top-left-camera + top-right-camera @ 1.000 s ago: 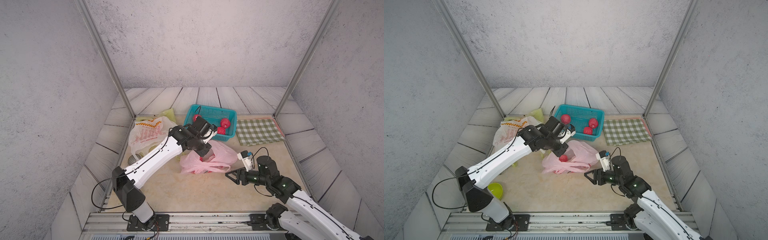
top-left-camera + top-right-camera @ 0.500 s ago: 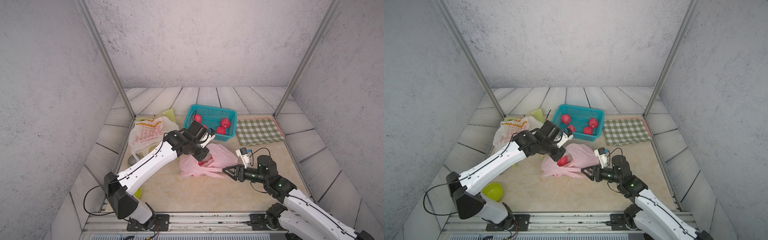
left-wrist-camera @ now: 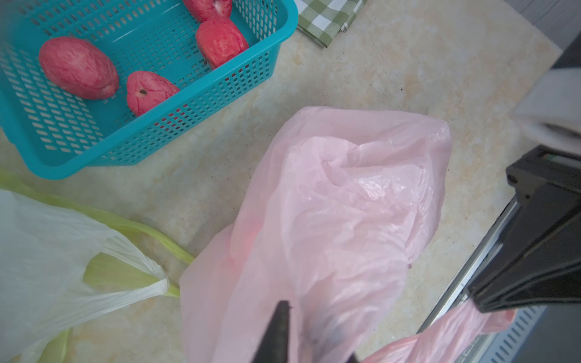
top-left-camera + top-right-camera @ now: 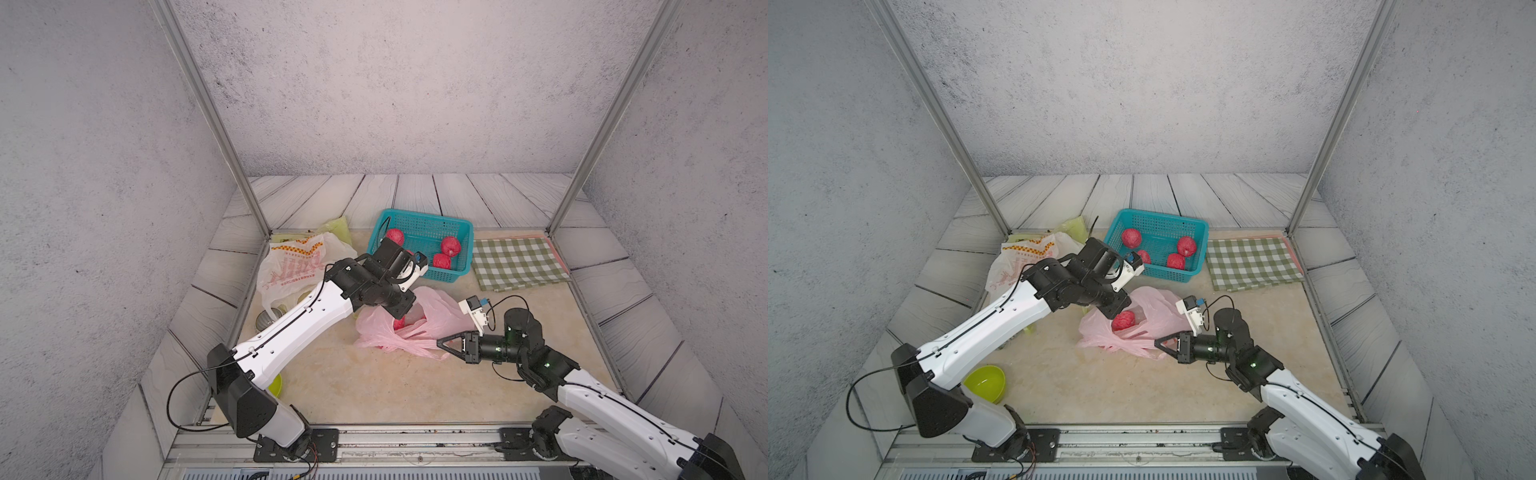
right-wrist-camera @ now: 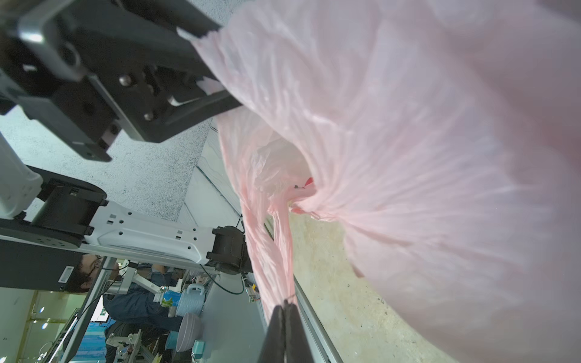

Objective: Untie the knot of a plastic bag & take out the apple
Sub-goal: Untie the plastic bag at the center of the board.

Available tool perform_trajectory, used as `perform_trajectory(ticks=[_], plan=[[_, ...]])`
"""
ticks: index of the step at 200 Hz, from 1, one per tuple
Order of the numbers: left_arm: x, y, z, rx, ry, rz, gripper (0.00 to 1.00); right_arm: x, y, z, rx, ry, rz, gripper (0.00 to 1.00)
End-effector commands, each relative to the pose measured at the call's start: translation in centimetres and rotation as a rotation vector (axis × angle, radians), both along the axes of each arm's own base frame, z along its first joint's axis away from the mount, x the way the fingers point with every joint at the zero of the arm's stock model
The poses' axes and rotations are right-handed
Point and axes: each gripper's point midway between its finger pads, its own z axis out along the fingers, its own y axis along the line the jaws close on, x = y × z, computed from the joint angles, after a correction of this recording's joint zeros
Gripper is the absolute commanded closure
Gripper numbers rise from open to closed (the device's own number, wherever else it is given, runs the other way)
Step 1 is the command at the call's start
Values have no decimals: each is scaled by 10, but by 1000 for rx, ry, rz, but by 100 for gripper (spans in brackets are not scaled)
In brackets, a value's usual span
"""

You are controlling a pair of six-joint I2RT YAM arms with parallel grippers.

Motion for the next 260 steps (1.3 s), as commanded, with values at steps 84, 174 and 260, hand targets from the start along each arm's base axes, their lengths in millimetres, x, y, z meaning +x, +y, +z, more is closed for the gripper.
perform_trajectory(ticks=[84, 174, 260], plan=[[-122, 31, 46, -173, -397, -222, 14, 42, 18, 35, 58, 155, -157, 100], [-102, 3, 23, 84, -690, -152, 13, 22, 33, 59, 97, 331, -117, 100], [-101, -8, 12, 106, -703, -168, 14, 12, 46, 77, 183, 369, -55, 100]])
